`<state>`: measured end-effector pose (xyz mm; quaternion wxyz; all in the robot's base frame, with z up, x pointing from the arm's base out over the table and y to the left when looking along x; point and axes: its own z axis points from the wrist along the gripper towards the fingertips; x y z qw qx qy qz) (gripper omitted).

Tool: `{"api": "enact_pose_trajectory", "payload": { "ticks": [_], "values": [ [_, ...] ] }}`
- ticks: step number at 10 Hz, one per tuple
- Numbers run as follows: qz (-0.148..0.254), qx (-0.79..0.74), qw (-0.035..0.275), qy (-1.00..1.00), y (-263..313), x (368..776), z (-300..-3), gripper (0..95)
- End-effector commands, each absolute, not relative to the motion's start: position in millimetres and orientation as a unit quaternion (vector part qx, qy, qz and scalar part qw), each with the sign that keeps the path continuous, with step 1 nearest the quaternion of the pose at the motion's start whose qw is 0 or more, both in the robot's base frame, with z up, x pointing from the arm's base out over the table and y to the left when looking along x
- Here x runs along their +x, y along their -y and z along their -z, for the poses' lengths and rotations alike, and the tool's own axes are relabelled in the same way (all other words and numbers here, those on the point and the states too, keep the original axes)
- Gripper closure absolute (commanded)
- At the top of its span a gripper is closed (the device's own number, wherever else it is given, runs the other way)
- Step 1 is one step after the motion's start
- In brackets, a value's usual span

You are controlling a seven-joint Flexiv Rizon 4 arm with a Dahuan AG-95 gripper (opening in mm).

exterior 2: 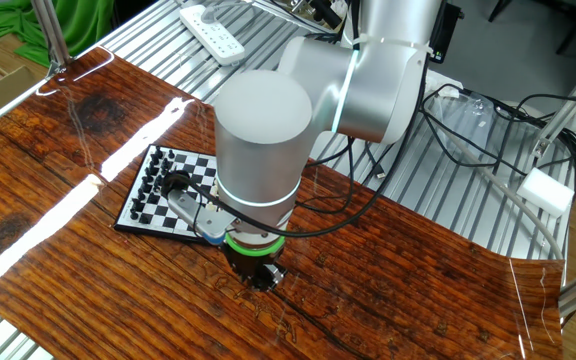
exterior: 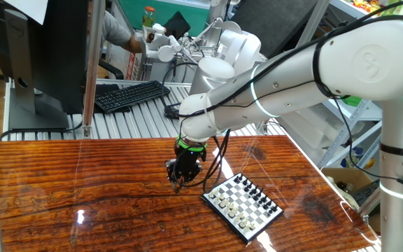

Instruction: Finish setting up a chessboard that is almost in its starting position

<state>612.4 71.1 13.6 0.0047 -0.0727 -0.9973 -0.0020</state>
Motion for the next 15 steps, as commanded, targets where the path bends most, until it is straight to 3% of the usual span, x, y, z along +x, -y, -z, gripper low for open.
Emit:
{"api": "enact_pose_trajectory", "payload": {
  "ticks": [1,2,15],
  "values": [
    [0.003,-0.072,0.003,0.997,-71,612,-15,76.0],
    [0.003,-0.071,0.003,0.997,-71,612,-15,95.0],
    [0.0,-0.063,0.011,0.998,-70,610,-30,95.0]
  ]
}}
